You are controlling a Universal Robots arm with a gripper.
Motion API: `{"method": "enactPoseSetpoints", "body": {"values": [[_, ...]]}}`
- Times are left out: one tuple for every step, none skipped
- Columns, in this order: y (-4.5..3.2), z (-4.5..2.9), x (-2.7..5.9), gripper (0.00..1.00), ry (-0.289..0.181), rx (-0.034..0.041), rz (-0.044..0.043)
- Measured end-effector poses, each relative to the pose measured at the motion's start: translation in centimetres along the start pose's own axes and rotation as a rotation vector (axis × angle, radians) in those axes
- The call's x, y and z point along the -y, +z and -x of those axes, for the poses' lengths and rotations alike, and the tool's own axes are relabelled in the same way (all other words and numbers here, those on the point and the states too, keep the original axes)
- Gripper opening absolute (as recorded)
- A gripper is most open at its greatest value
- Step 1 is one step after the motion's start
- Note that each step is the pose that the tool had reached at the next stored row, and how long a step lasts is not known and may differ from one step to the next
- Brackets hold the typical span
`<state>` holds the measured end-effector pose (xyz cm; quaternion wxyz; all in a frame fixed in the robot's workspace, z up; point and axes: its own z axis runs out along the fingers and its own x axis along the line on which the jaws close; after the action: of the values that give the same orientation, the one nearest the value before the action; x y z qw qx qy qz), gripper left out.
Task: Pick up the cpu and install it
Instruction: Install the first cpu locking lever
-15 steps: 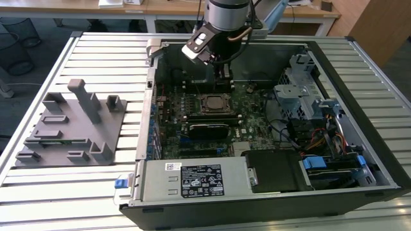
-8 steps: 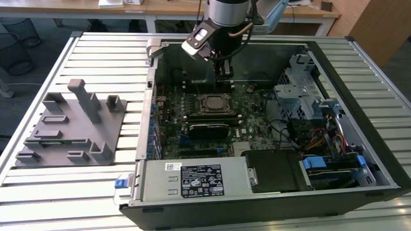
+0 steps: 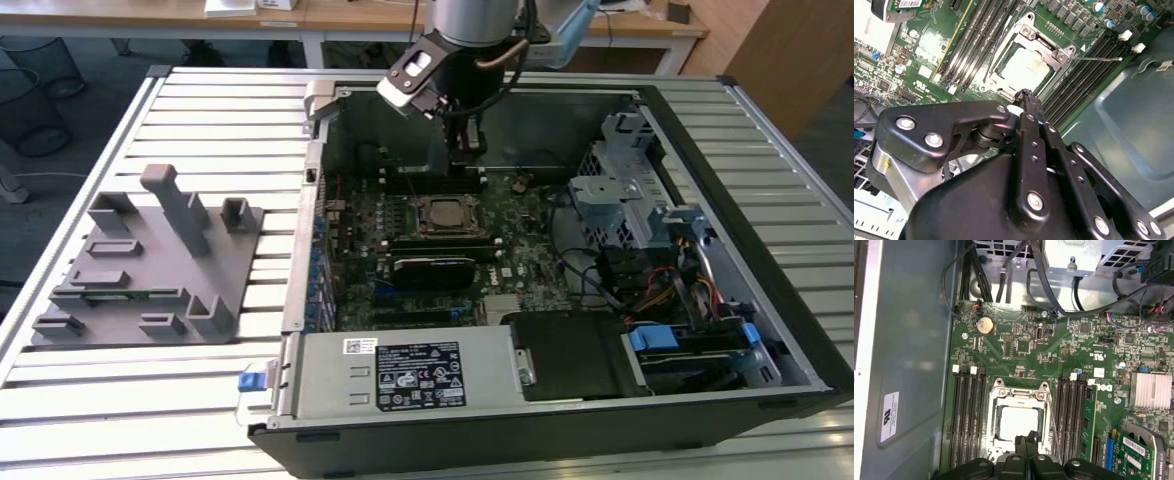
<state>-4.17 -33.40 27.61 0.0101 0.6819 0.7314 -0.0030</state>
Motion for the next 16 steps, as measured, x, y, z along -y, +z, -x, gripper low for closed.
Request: {"method": "enactPoseSetpoints", "body": {"values": [[-0.08, 0.0, 0.0, 0.11, 0.0, 0.0, 0.0], [-0.18, 0.0, 0.0, 0.11, 0.0, 0.0, 0.0], [-0.27, 0.01, 0.0, 0.11, 0.0, 0.0001, 0.0], [-0.37, 0.01, 0.0, 0.11, 0.0, 0.0, 0.0], [-0.51, 0.01, 0.0, 0.11, 0.0, -0.0001, 0.0], [-0.65, 0.01, -0.01, 0.11, 0.0, -0.0003, 0.0001], [-0.75, 0.01, -0.01, 0.11, 0.0, -0.0003, 0.0001], [-0.8, 0.02, -0.01, 0.11, 0.0, -0.0003, 0.0001], [-0.79, 0.01, -0.01, 0.11, -0.001, -0.0005, 0.0004], [-0.79, 0.01, -0.01, 0.11, -0.001, -0.0005, 0.0004], [-0.79, 0.01, -0.01, 0.11, -0.001, -0.0005, 0.0004], [-0.8, 0.01, -0.01, 0.11, -0.001, -0.0004, 0.0003], [-0.8, 0.02, -0.01, 0.11, -0.001, -0.0004, 0.0002], [-0.8, 0.02, -0.01, 0.11, -0.001, -0.0005, 0.0002], [-0.8, 0.02, -0.01, 0.11, -0.006, -0.0004, 0.0003], [-0.8, 0.02, -0.01, 0.11, -0.018, -0.0006, 0.0005]]}}
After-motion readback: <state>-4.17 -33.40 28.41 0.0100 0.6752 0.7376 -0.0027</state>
